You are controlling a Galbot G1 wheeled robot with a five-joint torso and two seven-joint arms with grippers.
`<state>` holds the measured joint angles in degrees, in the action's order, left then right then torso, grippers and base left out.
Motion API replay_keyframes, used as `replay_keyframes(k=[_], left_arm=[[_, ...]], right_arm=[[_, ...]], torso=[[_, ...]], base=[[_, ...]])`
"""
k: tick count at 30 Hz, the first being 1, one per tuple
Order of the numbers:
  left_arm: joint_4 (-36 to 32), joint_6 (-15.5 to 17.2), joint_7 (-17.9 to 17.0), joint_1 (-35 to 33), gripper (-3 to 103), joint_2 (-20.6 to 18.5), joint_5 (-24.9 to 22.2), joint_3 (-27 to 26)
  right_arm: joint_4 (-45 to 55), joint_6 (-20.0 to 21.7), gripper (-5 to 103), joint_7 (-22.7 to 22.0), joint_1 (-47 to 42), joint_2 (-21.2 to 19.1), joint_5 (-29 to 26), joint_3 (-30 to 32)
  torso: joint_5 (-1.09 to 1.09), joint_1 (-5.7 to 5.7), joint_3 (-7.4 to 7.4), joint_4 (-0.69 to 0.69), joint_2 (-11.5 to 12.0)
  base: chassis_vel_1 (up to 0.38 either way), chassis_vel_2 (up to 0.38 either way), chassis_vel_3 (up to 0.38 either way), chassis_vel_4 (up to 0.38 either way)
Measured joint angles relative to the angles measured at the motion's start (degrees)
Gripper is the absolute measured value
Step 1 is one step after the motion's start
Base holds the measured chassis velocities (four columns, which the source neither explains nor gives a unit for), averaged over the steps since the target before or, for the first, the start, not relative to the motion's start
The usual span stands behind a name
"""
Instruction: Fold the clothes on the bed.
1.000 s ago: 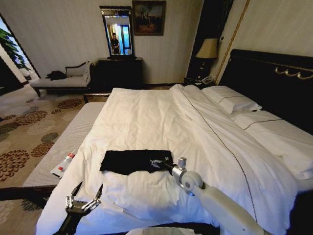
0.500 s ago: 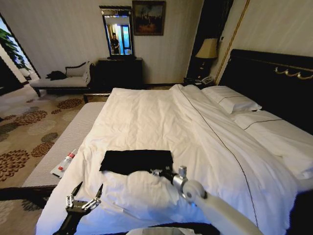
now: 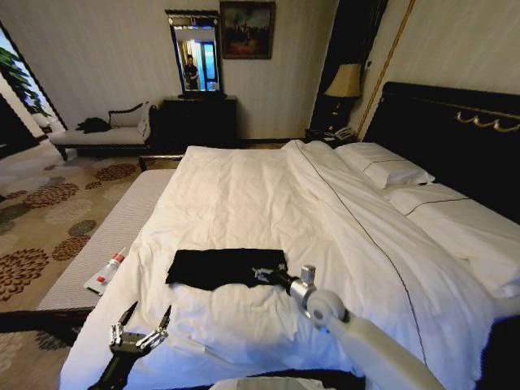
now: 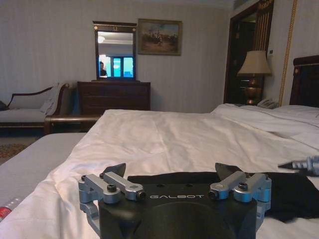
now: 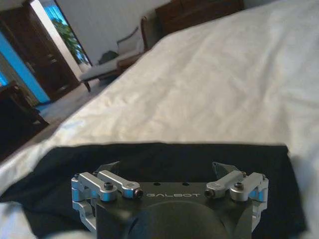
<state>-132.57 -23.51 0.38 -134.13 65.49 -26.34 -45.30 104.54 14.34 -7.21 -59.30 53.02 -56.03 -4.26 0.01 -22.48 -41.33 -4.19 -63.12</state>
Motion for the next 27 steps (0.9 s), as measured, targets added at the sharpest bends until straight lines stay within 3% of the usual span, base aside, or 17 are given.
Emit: replay_keyframes(k=[7,11,15,18,24,27], left_arm=[[0.0,0.0,0.0,0.0,100,0.0,0.0,0.0],[0.0,0.0,0.0,0.0,100,0.0,0.0,0.0],[0.0,0.0,0.0,0.0,100,0.0,0.0,0.0],[0.0,0.0,0.0,0.0,100,0.0,0.0,0.0],[0.0,0.0,0.0,0.0,100,0.0,0.0,0.0],[0.0,0.0,0.0,0.0,100,0.0,0.0,0.0]], right_arm=[[3.2,2.5,100,-3.0,-9.9,1.5,0.8,3.7],[5.7,3.5,100,-4.6,-14.6,3.1,-0.4,10.6],[6.7,4.4,100,-9.7,-15.7,5.5,-7.8,18.7],[6.2,5.3,100,-10.8,-15.5,6.7,-11.7,21.6],[3.4,6.5,100,-6.3,-15.3,6.2,-15.5,24.6],[1.5,8.7,100,-0.6,-14.7,4.4,-18.9,25.1]], torso=[[0.01,0.01,0.00,-0.03,0.0],[0.00,0.01,0.01,-0.03,0.0],[-0.01,0.00,0.00,-0.01,0.0],[0.00,0.00,0.00,-0.01,0.0],[0.00,0.00,0.00,-0.01,0.0],[0.00,0.00,0.00,-0.01,0.0]], base=[[0.000,0.000,0.000,0.000],[0.000,0.000,0.000,0.000],[0.000,0.000,0.000,0.000],[0.000,0.000,0.000,0.000],[0.000,0.000,0.000,0.000],[0.000,0.000,0.000,0.000]])
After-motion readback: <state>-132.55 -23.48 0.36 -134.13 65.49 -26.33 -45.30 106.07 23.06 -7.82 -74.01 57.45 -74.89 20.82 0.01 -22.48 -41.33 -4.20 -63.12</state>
